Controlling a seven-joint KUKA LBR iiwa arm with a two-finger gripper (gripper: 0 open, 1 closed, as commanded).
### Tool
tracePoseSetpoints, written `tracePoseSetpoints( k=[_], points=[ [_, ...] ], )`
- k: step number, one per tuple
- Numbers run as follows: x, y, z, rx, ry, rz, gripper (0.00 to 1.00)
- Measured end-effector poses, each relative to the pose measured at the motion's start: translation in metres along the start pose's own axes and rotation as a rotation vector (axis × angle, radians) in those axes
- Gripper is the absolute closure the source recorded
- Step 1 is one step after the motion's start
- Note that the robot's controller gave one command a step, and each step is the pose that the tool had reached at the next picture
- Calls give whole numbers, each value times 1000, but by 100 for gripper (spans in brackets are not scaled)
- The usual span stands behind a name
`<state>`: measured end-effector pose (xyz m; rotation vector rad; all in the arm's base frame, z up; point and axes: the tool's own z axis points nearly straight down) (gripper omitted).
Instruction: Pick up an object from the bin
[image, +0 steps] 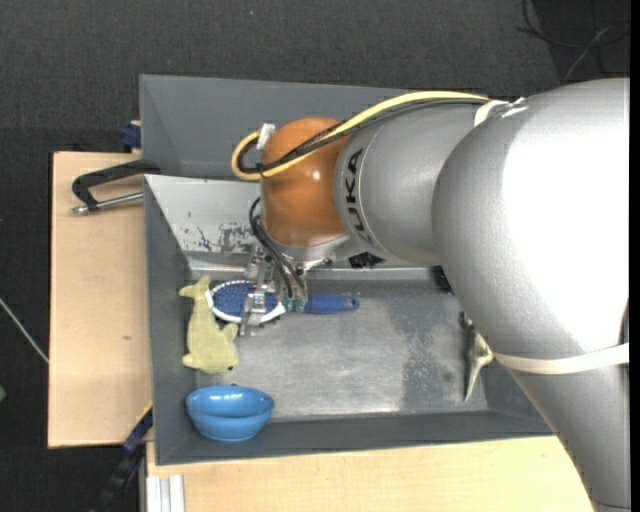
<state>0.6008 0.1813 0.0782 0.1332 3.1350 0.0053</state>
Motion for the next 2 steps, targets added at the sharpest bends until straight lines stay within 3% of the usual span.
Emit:
tracePoseSetpoints(
  k=[1, 2],
  points=[
    [5, 8, -106, -3, -8, 0, 100],
    [9, -3, -170, -1, -7, 14, 100]
  ],
)
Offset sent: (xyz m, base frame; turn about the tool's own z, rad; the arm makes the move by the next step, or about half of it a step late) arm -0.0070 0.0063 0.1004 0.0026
